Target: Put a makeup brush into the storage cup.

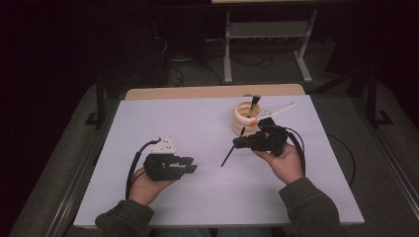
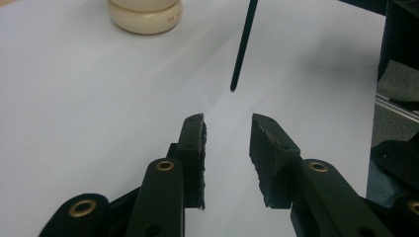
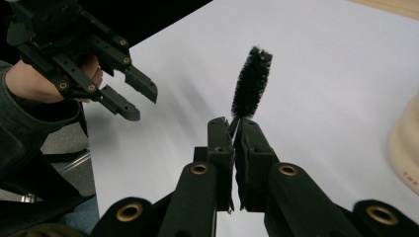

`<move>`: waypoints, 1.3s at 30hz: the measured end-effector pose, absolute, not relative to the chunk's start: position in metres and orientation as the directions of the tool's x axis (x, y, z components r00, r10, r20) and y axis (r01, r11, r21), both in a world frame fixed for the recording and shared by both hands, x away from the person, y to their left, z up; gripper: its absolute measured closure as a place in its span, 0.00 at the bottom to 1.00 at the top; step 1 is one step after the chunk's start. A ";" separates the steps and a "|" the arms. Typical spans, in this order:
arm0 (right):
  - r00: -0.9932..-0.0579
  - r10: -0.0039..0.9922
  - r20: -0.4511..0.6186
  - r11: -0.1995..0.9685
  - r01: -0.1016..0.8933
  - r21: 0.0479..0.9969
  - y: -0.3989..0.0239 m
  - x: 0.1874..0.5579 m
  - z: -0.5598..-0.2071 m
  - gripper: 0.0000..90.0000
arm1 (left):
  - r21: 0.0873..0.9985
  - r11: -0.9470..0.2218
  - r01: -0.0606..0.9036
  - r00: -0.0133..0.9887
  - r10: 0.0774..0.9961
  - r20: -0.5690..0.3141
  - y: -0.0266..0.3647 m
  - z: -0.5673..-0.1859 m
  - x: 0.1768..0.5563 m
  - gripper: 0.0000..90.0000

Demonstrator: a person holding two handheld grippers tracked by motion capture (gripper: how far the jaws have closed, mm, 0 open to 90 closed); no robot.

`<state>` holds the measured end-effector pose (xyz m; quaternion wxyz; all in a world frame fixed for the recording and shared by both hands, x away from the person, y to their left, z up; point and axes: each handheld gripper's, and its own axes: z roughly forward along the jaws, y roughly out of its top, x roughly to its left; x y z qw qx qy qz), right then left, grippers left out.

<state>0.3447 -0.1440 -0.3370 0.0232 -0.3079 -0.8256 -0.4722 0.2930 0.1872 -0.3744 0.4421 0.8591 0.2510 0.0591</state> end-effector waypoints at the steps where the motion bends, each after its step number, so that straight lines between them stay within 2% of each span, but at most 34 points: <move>1: -0.811 0.487 0.324 0.367 0.527 0.767 -0.145 0.345 -0.336 0.94 | 0.790 -0.482 0.379 0.866 0.485 -0.120 0.189 -0.375 0.293 0.73; 11: -0.805 0.496 0.324 0.363 0.532 0.765 -0.155 0.349 -0.332 0.94 | 0.798 -0.457 0.393 0.847 0.517 -0.121 0.205 -0.379 0.287 0.69; 15: -0.803 0.504 0.319 0.366 0.533 0.763 -0.157 0.352 -0.329 0.94 | 0.799 -0.436 0.415 0.840 0.521 -0.152 0.209 -0.381 0.285 0.67; 39: -0.777 0.566 0.275 0.360 0.533 0.766 -0.168 0.365 -0.295 0.94 | 0.791 -0.460 0.402 0.829 0.550 -0.101 0.223 -0.384 0.270 0.56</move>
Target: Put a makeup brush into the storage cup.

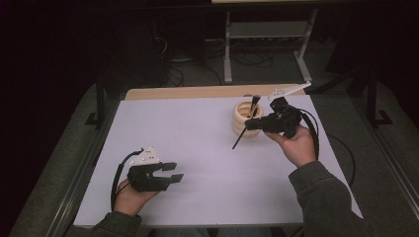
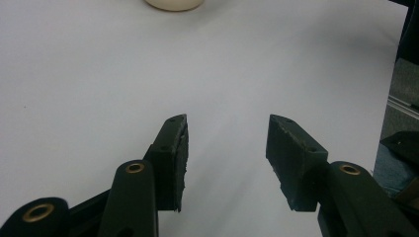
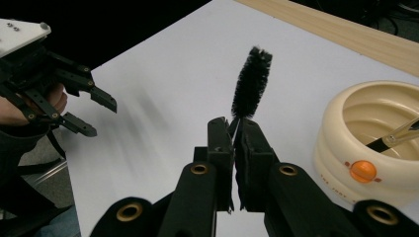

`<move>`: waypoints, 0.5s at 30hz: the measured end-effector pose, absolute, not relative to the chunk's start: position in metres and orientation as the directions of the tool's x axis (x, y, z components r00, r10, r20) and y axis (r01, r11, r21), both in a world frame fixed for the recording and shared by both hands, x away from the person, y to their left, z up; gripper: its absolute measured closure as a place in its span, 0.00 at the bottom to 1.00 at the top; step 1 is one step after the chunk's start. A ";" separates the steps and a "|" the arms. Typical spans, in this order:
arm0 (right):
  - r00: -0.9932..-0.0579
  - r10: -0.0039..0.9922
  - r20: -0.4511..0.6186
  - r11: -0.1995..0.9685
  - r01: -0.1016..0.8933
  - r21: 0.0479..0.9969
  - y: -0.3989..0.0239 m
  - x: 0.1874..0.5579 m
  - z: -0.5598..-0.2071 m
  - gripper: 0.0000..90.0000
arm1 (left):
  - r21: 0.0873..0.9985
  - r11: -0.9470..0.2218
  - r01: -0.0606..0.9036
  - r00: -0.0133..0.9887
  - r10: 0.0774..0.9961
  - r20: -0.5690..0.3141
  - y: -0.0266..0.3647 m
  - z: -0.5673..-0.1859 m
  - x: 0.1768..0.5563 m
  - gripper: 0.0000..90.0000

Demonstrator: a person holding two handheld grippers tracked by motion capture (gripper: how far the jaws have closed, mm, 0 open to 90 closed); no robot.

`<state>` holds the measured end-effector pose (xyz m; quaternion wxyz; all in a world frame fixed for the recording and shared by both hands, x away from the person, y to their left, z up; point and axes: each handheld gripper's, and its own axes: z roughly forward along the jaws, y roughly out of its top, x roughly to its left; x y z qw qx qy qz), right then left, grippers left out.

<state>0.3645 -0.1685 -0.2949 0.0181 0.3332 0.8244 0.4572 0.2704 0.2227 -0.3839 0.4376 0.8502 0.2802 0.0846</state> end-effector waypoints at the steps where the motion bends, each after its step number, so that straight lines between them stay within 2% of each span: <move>1: -0.777 0.566 0.275 0.360 0.533 0.766 -0.168 0.365 -0.295 0.94 | 0.791 -0.460 0.402 0.829 0.550 -0.101 0.223 -0.384 0.270 0.56; 15: -0.776 0.582 0.243 0.366 0.517 0.774 -0.169 0.376 -0.275 0.94 | 0.800 -0.451 0.396 0.826 0.555 -0.096 0.226 -0.382 0.270 0.54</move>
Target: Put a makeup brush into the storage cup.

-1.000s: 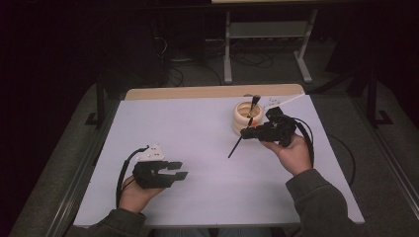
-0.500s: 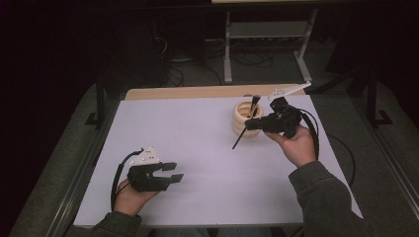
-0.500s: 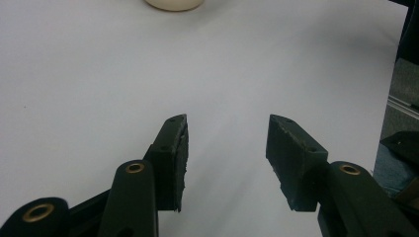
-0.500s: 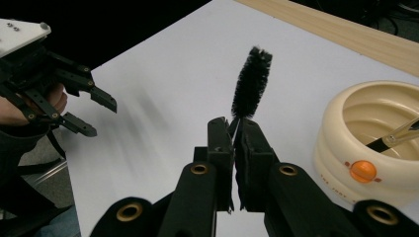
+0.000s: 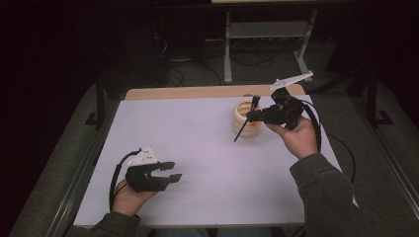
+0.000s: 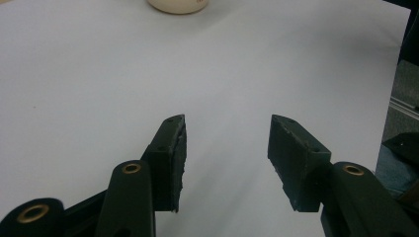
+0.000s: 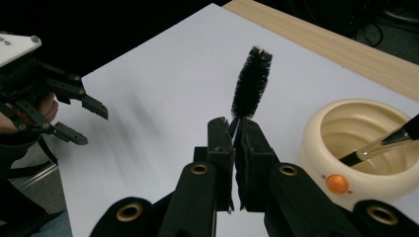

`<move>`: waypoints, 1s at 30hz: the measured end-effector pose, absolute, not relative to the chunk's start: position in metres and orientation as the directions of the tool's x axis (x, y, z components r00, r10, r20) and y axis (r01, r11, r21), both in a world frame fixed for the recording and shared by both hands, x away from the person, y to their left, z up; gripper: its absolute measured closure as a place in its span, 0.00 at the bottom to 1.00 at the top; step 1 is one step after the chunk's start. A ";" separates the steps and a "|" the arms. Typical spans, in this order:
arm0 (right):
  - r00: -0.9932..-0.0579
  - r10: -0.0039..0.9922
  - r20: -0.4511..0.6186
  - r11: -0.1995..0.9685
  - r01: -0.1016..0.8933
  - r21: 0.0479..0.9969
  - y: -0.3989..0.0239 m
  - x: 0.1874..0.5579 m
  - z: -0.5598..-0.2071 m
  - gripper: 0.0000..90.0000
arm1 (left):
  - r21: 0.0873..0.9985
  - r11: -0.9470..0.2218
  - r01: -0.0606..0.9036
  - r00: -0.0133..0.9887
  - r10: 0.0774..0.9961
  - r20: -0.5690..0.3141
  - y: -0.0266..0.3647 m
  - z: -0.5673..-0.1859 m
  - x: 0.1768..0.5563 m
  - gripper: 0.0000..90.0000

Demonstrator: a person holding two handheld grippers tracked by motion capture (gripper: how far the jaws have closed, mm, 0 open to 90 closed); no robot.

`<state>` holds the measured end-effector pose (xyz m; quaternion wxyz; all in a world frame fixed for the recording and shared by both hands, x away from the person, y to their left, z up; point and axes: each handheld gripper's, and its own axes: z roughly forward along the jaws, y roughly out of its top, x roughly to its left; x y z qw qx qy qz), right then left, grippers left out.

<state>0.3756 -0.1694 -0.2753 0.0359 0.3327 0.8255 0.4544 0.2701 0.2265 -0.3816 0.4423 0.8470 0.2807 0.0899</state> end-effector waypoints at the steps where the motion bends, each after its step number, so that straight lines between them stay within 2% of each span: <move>1: -0.776 0.582 0.243 0.366 0.517 0.774 -0.169 0.376 -0.275 0.94 | 0.800 -0.451 0.396 0.826 0.555 -0.096 0.226 -0.382 0.270 0.54; 21: -0.728 0.657 0.196 0.342 0.520 0.783 -0.180 0.405 -0.234 0.94 | 0.813 -0.430 0.392 0.817 0.570 -0.093 0.232 -0.377 0.270 0.52; 30: -0.687 0.702 0.187 0.331 0.547 0.769 -0.181 0.427 -0.229 0.94 | 0.816 -0.418 0.399 0.811 0.576 -0.101 0.234 -0.377 0.269 0.50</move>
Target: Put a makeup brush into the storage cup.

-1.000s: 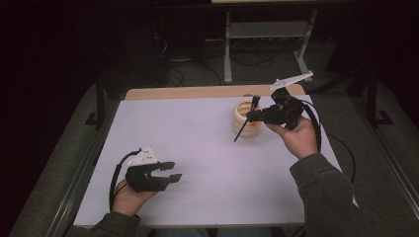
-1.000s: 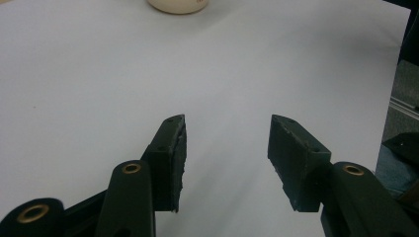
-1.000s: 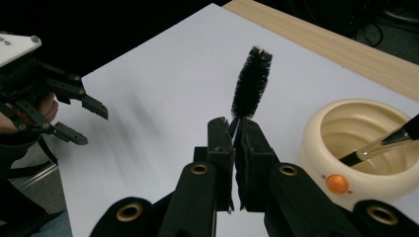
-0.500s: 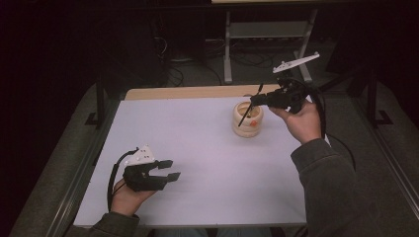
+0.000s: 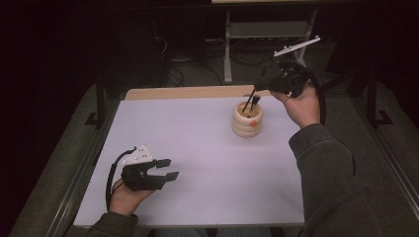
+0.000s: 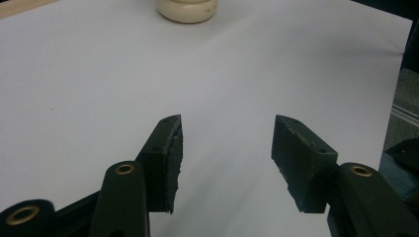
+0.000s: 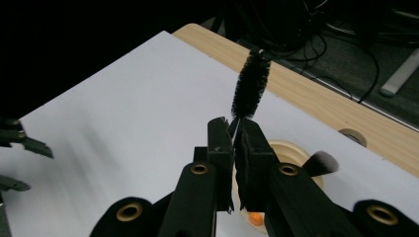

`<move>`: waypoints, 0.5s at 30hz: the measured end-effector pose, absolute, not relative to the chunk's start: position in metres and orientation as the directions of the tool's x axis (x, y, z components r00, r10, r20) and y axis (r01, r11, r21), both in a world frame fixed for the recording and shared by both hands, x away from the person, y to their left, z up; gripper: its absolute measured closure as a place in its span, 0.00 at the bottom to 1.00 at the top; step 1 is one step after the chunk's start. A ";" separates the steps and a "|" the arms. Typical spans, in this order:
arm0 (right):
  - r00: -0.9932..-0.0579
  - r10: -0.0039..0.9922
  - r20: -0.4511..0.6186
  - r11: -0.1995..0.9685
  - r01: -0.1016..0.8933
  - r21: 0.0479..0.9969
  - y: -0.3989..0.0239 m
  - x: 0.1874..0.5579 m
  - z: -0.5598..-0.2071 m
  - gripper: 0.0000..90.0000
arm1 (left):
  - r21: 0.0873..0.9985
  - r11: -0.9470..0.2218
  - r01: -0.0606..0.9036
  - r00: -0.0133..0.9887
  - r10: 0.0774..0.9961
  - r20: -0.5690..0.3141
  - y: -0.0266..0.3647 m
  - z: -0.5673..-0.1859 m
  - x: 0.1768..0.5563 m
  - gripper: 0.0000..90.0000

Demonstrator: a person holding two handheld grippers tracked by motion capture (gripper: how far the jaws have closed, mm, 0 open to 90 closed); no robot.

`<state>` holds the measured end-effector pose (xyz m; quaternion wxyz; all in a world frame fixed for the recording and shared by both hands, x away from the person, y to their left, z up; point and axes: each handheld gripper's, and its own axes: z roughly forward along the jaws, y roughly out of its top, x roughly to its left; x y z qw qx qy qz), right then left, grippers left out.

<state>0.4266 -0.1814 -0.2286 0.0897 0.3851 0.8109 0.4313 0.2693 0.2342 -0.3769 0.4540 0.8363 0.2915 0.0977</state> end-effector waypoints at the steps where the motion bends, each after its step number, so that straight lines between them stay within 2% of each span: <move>1: -0.687 0.702 0.187 0.331 0.547 0.769 -0.181 0.427 -0.229 0.94 | 0.815 -0.423 0.396 0.813 0.574 -0.097 0.235 -0.377 0.270 0.50; 15: -0.624 0.759 0.185 0.294 0.583 0.758 -0.186 0.450 -0.247 0.94 | 0.816 -0.412 0.406 0.806 0.583 -0.106 0.237 -0.377 0.270 0.50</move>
